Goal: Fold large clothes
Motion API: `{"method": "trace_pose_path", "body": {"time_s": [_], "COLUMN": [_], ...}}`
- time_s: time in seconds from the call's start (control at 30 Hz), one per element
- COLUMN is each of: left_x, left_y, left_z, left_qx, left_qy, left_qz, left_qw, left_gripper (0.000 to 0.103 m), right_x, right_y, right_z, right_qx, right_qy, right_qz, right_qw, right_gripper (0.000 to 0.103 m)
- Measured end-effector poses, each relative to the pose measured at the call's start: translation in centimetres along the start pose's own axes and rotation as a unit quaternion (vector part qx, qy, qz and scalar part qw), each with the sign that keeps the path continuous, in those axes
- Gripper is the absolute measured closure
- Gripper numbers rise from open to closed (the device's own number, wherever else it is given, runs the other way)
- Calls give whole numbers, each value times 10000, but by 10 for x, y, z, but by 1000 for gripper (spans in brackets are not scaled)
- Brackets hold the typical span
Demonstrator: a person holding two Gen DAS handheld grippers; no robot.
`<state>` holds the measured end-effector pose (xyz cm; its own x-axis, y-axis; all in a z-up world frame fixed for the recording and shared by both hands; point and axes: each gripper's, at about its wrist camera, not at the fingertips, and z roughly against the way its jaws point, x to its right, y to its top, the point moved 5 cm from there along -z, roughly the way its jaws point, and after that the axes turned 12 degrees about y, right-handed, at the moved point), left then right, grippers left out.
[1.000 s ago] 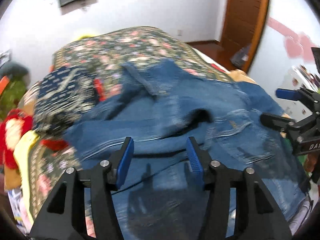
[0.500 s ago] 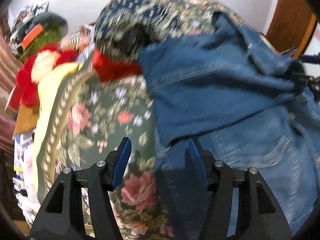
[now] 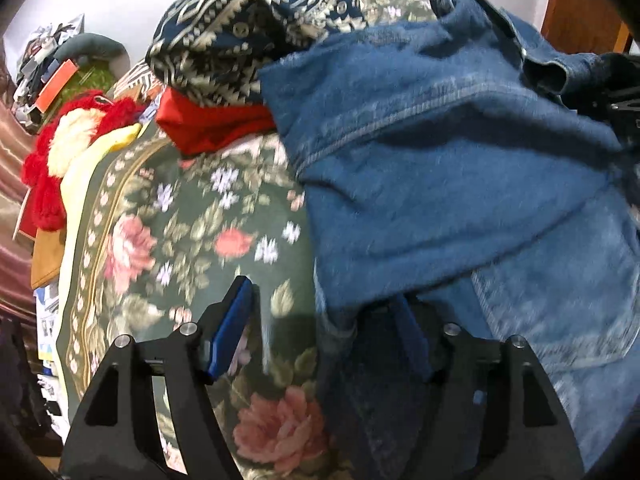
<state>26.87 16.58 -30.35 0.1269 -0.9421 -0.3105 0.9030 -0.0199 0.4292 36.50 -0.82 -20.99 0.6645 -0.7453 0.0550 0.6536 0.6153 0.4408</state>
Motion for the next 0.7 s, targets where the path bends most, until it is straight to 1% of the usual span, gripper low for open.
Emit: {"method": "trace_pose_path", "body": {"time_s": [0.07, 0.1, 0.17, 0.2, 0.23, 0.33, 0.4, 0.43, 0.5, 0.6, 0.63, 0.7], "left_x": [2, 3, 8, 10, 12, 18, 23, 25, 27, 29, 28, 26], "left_y": [9, 12, 18, 19, 20, 20, 20, 19, 17, 12, 11, 8], "left_z": [3, 3, 4, 5, 5, 11, 13, 12, 7, -2, -5, -9], "left_qx": [79, 101, 146, 165, 188, 269, 299, 283, 213, 77, 42, -19], "left_qy": [-129, -140, -106, -90, -62, -125, -108, -95, -126, -171, -202, -263], "left_qz": [69, 70, -17, -55, -70, -61, -61, -67, -42, 54, 110, 236], "left_qw": [9999, 9998, 9998, 9998, 9998, 9995, 9995, 9995, 9997, 9998, 9997, 9994], "left_gripper": [34, 34, 34, 34, 34, 34, 34, 34, 34, 34, 34, 34], "right_x": [8, 15, 27, 37, 41, 62, 72, 77, 81, 87, 89, 96], "right_y": [4, 5, 7, 7, 7, -3, -12, -17, -29, -56, -67, -87], "right_z": [8, 15, 32, 46, 54, 87, 97, 97, 88, 65, 55, 44], "right_qx": [146, 246, 575, 805, 948, 1515, 1693, 1702, 1551, 1134, 968, 760], "right_qy": [57, 156, 377, 499, 536, 701, 768, 826, 901, 878, 954, 1175], "right_qz": [-195, -402, -787, -1026, -1159, -1689, -2012, -2144, -2314, -2541, -2671, -2994], "right_qw": [9997, 9988, 9945, 9902, 9873, 9714, 9617, 9582, 9562, 9565, 9541, 9438], "right_gripper": [84, 88, 91, 91, 91, 91, 90, 88, 86, 84, 83, 79]}}
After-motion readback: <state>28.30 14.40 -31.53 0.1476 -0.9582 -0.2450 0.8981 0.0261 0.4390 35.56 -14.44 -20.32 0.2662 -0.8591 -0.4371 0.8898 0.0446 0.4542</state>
